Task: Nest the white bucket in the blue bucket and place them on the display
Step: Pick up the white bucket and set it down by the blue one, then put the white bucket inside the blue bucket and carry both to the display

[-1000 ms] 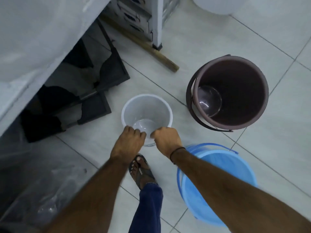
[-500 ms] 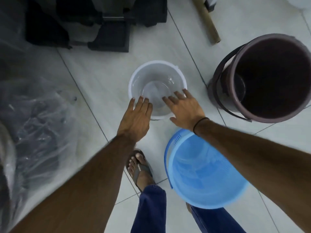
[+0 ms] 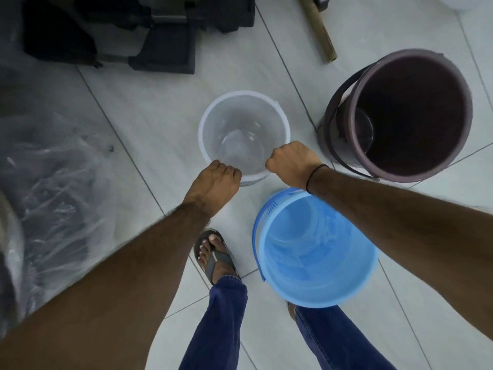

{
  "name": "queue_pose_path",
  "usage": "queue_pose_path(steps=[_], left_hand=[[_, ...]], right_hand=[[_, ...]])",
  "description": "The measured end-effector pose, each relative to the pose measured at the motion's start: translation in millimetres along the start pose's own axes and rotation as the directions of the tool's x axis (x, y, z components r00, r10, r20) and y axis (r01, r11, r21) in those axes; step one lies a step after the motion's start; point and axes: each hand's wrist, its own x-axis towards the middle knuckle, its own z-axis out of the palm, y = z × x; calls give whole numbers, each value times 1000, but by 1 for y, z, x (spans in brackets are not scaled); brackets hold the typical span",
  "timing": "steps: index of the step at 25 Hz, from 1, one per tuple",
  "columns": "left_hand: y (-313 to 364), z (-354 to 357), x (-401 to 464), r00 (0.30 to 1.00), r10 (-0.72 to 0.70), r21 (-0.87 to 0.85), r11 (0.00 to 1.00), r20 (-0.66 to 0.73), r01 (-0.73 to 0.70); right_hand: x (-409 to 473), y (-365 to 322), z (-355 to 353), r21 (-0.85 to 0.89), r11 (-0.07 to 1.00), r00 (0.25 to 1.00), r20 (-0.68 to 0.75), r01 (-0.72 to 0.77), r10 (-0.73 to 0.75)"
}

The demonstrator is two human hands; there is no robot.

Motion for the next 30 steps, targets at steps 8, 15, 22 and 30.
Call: queue_pose_path(steps=[8, 15, 22, 30], left_hand=[[30, -222, -116, 993, -99, -91, 990, 67, 105], [134, -307, -174, 992, -118, -229, 968, -36, 107], [224, -212, -126, 992, -88, -284, 952, 87, 109], [260, -93, -92, 958, -124, -356, 910, 259, 214]], right_hand=[[-193, 6, -158, 127, 991, 999, 3, -43, 43], [-341, -2, -174, 142, 990, 1000, 4, 22, -23], [-332, -30, -47, 196, 981, 986, 161, 0, -32], [-265, -80, 65, 301, 948, 962, 272, -107, 22]])
